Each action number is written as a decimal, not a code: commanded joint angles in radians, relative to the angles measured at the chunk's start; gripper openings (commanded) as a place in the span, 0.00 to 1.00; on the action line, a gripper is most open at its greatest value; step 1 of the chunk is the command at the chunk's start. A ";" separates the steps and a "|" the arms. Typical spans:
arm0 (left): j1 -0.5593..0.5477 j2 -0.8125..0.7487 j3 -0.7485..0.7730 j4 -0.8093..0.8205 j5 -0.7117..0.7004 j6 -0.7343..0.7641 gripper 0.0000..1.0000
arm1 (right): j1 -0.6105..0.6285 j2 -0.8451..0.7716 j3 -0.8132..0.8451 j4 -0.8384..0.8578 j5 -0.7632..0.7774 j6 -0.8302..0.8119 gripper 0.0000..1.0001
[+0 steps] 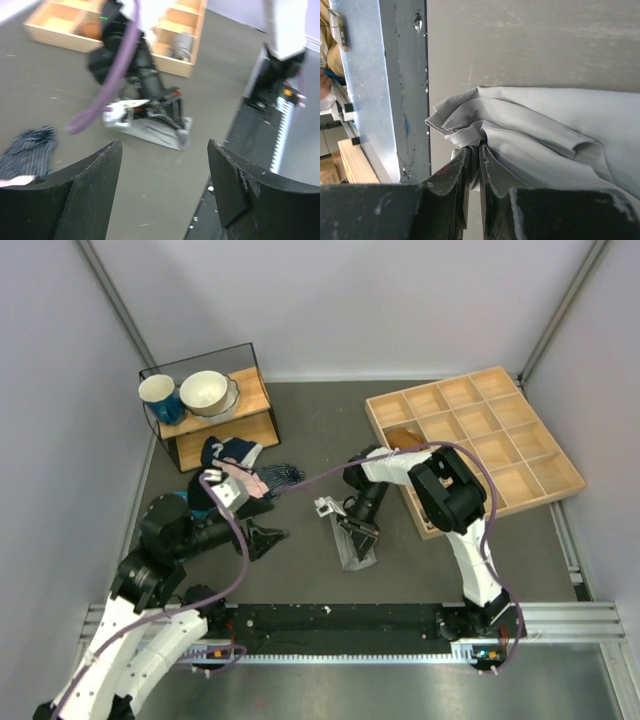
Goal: Roll the underwear
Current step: Roll the underwear to the center of the board.
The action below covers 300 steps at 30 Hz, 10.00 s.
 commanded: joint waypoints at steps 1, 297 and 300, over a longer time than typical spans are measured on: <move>-0.093 0.116 0.003 0.076 0.196 0.018 0.75 | -0.029 0.040 0.065 -0.067 -0.052 -0.019 0.11; -0.416 0.474 -0.669 1.309 -0.209 0.019 0.86 | -0.133 -0.101 -0.021 -0.028 0.020 -0.171 0.25; -0.519 0.571 -0.574 1.175 -0.290 0.173 0.85 | -0.135 -0.074 -0.009 -0.032 0.023 -0.168 0.25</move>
